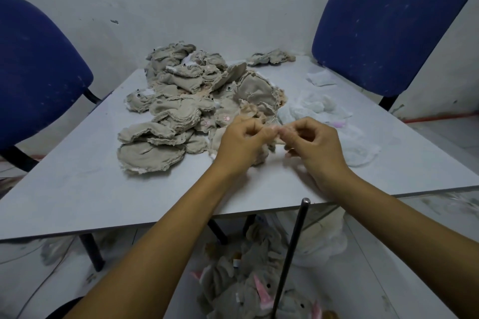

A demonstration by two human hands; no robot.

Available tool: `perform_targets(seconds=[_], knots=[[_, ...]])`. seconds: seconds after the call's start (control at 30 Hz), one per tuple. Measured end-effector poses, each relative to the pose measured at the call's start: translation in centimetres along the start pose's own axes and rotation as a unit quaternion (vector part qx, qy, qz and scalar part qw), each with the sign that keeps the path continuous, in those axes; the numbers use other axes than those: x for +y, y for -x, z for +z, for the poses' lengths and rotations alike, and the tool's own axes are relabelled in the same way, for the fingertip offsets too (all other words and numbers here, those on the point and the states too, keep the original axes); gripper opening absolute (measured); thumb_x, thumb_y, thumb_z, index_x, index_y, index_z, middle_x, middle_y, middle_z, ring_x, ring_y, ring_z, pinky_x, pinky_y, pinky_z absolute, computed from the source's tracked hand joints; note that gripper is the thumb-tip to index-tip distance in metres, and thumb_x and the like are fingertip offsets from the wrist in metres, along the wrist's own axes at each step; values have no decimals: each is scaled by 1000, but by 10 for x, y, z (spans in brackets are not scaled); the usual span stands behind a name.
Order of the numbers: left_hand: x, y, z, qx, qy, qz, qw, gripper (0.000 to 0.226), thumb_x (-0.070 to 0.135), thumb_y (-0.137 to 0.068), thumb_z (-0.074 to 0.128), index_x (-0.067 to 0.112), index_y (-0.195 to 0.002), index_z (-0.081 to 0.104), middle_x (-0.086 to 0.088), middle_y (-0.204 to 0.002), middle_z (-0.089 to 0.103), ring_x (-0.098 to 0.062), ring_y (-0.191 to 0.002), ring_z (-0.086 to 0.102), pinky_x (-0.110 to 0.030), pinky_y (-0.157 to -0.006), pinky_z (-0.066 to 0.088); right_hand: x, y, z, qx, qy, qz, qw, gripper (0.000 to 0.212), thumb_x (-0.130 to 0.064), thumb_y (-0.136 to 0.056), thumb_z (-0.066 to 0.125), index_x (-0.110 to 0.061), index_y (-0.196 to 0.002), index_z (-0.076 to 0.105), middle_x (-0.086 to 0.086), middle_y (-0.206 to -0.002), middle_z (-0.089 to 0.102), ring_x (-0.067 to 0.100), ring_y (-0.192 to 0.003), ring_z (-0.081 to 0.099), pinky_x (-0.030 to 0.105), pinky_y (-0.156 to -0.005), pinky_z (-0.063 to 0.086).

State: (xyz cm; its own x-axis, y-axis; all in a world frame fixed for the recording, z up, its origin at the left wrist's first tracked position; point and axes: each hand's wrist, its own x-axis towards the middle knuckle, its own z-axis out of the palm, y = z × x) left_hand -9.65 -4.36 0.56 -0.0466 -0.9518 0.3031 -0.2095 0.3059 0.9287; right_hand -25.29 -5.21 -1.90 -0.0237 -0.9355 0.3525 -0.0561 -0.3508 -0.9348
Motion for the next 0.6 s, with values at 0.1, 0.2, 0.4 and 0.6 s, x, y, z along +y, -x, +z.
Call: perform_targets(seconds=[0.1, 0.2, 0.4, 0.6], knots=[[4, 0, -2, -81, 93, -40, 992, 7, 1, -89, 65, 0, -85, 59, -7, -68, 58, -25, -68, 47, -32, -60, 41, 2, 1, 0, 24, 44, -10, 999, 19, -19, -88, 74, -6, -85, 61, 7, -65, 64, 14, -53, 56, 28, -50, 47], [1, -1, -5, -78, 111, -67, 989, 10, -6, -87, 65, 1, -87, 57, -10, -67, 60, -28, -68, 49, -42, -65, 40, 3, 4, 2, 25, 155, -45, 987, 16, -20, -90, 68, -11, -80, 59, 8, -67, 61, 13, -56, 53, 32, -54, 44], [-6, 5, -6, 64, -221, 132, 964, 27, 0, -82, 61, 14, -72, 41, 7, -58, 40, -5, -52, 37, -18, -50, 30, -4, 7, 11, -34, 146, -66, 986, 26, -22, -97, 61, -9, -74, 61, 9, -79, 60, 22, -72, 59, 33, -61, 51], [-1, 10, -10, -85, 83, -69, 990, 20, 10, -86, 62, 27, -93, 54, -10, -94, 54, -16, -65, 61, -47, -66, 57, -4, 6, 3, -31, 93, -70, 993, 21, 2, -87, 65, -7, -79, 48, 16, -83, 54, 36, -80, 61, 42, -64, 61]])
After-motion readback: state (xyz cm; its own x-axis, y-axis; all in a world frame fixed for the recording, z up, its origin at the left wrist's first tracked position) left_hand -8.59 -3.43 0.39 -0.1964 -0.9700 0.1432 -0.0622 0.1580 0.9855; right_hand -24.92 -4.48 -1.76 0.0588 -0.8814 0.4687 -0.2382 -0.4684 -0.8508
